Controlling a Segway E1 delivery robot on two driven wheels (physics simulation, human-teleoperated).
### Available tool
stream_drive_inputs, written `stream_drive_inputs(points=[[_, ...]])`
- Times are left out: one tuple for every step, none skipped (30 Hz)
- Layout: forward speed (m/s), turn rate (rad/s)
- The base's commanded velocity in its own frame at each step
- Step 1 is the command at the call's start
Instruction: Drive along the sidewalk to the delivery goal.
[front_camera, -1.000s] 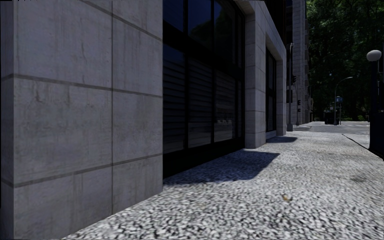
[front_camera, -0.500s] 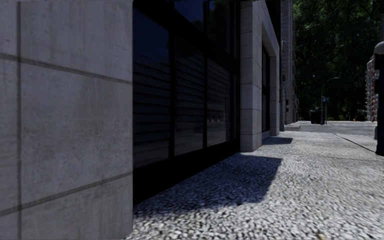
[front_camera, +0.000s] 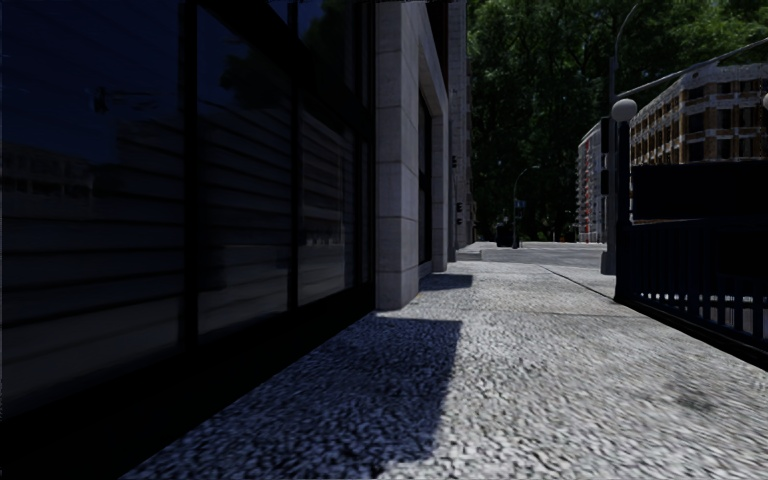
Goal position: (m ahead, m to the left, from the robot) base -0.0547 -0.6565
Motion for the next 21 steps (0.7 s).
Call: stream_drive_inputs(points=[[1.05, 0.00], [0.00, 0.00], [0.00, 0.00], [0.00, 0.00], [0.00, 0.00], [0.00, 0.00], [0.00, 0.00], [0.00, 0.00], [0.00, 0.00], [0.00, 0.00], [0.00, 0.00], [0.00, 0.00], [0.00, 0.00], [0.00, 0.00], [0.00, 0.00], [0.00, 0.00], [0.00, 0.00], [0.00, 0.00], [0.00, 0.00], [0.00, 0.00], [0.00, 0.00]])
